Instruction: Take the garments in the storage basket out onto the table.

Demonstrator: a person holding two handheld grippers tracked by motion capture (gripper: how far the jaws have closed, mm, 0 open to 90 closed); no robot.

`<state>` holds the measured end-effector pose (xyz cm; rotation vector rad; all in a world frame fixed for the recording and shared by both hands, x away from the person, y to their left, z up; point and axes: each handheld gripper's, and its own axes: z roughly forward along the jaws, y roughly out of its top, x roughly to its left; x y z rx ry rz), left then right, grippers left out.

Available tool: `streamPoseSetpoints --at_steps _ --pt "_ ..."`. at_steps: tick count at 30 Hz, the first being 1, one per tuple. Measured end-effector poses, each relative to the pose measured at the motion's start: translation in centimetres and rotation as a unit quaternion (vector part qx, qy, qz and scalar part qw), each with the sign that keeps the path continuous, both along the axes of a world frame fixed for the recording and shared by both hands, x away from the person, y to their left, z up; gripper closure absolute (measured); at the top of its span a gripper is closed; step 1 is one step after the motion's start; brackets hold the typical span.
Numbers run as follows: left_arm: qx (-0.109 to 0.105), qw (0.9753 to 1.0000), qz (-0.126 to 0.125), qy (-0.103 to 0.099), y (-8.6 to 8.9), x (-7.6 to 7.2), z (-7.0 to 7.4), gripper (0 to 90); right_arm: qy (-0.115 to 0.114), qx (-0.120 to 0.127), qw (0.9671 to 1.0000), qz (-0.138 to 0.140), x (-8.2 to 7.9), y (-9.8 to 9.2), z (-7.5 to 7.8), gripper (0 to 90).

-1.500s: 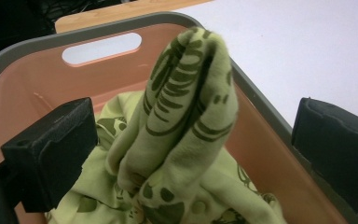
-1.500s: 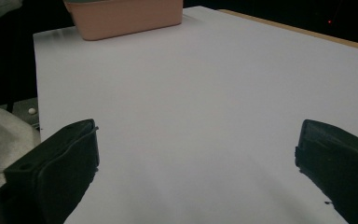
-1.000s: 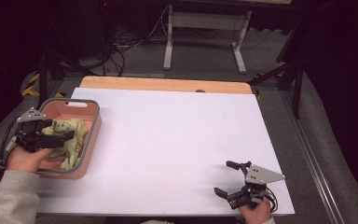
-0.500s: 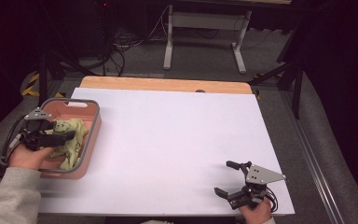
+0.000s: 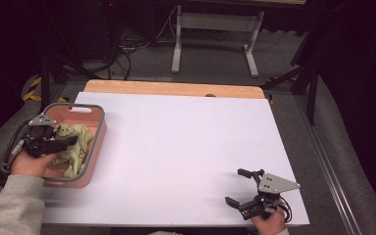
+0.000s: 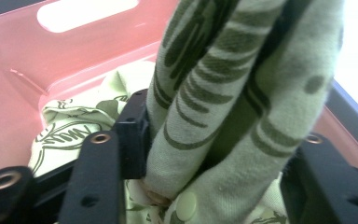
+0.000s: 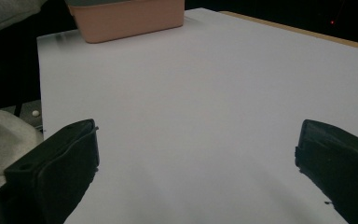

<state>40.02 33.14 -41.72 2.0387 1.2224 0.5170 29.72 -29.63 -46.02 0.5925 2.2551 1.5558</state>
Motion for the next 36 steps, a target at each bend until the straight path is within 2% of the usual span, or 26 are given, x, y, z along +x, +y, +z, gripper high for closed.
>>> streamPoseSetpoints --at_steps 6,13,23,31,36 --pt "-0.008 1.0000 0.003 0.002 0.2 0.0 0.0 57.2 0.000 0.000 1.0000 0.000 0.0 0.0 0.0 0.3" --pt "-0.014 0.9999 0.005 0.002 0.3 0.0 0.1 58.9 0.001 0.000 1.0000 0.000 0.0 0.0 0.0 0.3" --pt "-0.018 0.9998 0.010 -0.009 0.3 -0.4 0.4 59.4 0.002 -0.001 1.0000 0.000 0.0 0.1 0.0 0.3" --pt "-0.023 0.9993 0.011 -0.026 0.4 -0.7 1.2 59.9 0.006 0.001 1.0000 0.000 0.1 0.0 0.0 0.3" --pt "-0.032 0.9983 0.014 -0.047 0.6 -1.3 2.2 60.0 0.007 0.001 1.0000 0.001 0.1 0.0 -0.1 0.3"
